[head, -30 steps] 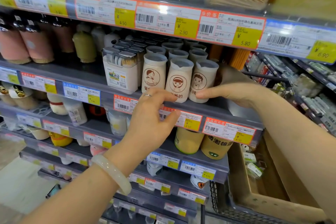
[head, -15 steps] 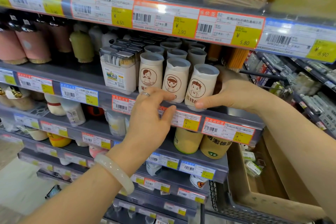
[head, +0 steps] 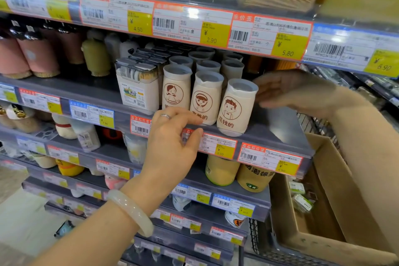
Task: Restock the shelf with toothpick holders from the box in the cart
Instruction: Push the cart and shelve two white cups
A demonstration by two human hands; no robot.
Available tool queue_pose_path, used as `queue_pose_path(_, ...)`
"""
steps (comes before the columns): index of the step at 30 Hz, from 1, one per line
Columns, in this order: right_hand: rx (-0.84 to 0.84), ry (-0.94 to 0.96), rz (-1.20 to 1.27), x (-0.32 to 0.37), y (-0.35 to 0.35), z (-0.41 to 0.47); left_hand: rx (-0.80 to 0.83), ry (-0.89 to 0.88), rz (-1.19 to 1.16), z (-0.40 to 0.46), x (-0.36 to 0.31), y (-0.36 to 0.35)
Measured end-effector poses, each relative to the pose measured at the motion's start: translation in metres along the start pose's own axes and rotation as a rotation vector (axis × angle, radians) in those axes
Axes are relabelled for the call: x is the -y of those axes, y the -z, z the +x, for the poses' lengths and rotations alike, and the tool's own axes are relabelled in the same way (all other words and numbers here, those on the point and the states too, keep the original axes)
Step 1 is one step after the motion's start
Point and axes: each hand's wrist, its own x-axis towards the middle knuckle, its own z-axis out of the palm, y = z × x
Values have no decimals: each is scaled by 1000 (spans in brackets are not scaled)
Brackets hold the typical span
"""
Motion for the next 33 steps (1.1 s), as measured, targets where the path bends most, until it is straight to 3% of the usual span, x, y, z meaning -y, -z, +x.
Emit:
queue_pose_path(3,-282,41,-122,-1,-7,29,2,5,5,0,-1,0)
queue_pose_path(9,-372,3,-215,-2,-18,69,14,21,24,0,-1,1)
queue_pose_path(19,-389,78,-331,6,-32,68,28,23,45,1,-1,1)
queue_pose_path(26,-325,16,-323,4,-26,67,31,25,32,1,0,2)
queue_pose_path(30,-177,-56,-84,6,-11,55,40,14,17,2,2,2)
queue_pose_path(33,-183,-168,-40,1,-4,66,42,9,18,2,2,2)
